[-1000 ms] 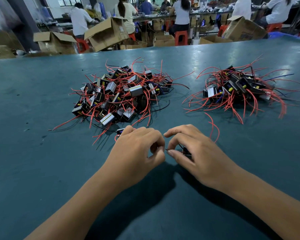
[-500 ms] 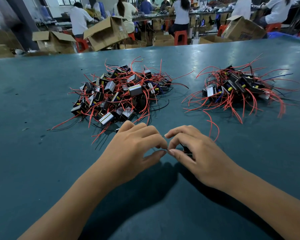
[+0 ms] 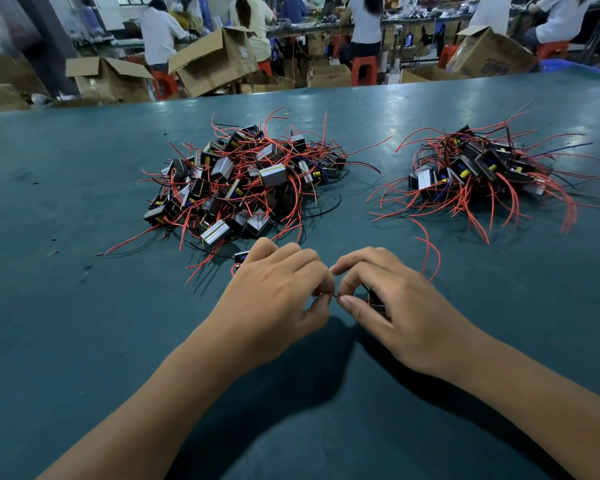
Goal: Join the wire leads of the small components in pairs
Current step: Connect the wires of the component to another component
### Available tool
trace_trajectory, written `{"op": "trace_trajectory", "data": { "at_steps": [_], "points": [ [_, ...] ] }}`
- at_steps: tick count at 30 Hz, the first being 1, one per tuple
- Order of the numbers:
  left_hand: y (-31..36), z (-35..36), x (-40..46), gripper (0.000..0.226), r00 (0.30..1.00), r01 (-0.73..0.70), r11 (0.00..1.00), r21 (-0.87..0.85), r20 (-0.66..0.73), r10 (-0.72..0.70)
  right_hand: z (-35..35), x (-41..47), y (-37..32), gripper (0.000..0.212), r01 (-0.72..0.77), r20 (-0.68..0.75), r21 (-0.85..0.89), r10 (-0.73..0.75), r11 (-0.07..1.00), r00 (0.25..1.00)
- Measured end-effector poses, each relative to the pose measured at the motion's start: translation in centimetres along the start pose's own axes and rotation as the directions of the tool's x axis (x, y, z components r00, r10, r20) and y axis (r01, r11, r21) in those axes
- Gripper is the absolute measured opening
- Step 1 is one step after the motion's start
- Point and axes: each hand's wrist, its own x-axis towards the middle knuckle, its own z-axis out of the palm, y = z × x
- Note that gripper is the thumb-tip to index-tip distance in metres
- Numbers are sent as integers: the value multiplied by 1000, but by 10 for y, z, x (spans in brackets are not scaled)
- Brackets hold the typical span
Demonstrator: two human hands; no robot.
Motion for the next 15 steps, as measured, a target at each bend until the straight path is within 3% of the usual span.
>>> {"op": "trace_trajectory", "data": {
  "at_steps": [8, 15],
  "points": [
    [7, 2, 0, 27, 996, 84, 996, -5, -11, -84, 0, 1, 0, 6, -22, -18, -20, 22, 1000, 1000],
    [-6, 1, 0, 7, 996, 90, 983, -162, 11, -89, 1, -1, 3, 5, -33, -43, -4, 33, 999, 999]
  ]
}}
